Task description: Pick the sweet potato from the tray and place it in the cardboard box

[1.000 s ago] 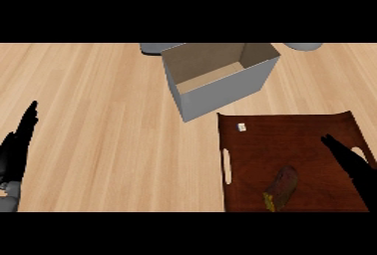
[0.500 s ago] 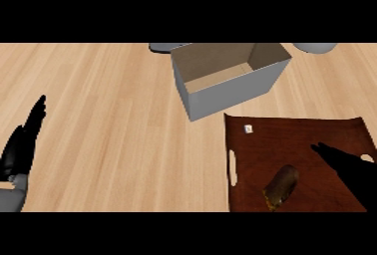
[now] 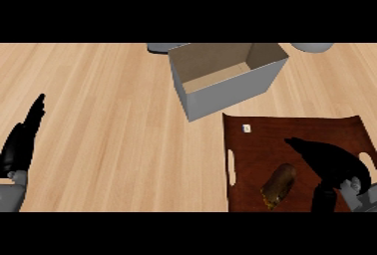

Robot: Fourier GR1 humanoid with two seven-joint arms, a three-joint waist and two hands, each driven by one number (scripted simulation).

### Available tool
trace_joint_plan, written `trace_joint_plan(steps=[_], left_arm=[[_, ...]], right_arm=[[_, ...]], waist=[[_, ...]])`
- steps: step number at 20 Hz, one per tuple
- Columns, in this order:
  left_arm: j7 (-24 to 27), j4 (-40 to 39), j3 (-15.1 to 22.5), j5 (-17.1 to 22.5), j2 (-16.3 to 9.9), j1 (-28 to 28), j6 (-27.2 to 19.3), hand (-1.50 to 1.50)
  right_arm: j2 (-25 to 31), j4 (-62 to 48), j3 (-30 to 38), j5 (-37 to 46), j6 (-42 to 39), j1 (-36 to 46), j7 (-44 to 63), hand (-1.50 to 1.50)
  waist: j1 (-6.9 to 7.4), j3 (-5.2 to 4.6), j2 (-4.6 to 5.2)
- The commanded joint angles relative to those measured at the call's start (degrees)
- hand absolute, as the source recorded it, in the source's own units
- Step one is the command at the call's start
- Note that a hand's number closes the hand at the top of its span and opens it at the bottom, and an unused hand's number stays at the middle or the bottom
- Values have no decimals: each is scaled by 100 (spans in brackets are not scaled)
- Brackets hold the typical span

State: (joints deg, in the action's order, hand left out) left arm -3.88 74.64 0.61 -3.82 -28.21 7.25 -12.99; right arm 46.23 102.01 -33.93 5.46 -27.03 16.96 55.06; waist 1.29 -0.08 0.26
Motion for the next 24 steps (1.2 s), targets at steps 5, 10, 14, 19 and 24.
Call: trace_joint_plan(steps=[5,10,14,19,24], left_arm=[[267,36,-209,-29,125,-371,16,0],[365,-367,-329,-98,119,-97,202,0],[162,-45,-335,-237,262,-160,194,0],[-134,448,-388,-300,238,-281,309,0],[34,-168,-691,-291,189,32,449,0]], right_arm=[[-724,-317,-213,54,-701,462,1014,-150],[-840,-497,-181,242,-738,248,846,-150],[-1541,-858,-154,728,-551,310,631,-150],[-1971,-705,-25,508,-931,450,946,-150],[-2102,-671,6,821,-962,350,780,-150]], waist=[[-92,3,-37],[-140,3,-29],[-114,6,-25],[-94,6,-31],[-126,5,-27]])
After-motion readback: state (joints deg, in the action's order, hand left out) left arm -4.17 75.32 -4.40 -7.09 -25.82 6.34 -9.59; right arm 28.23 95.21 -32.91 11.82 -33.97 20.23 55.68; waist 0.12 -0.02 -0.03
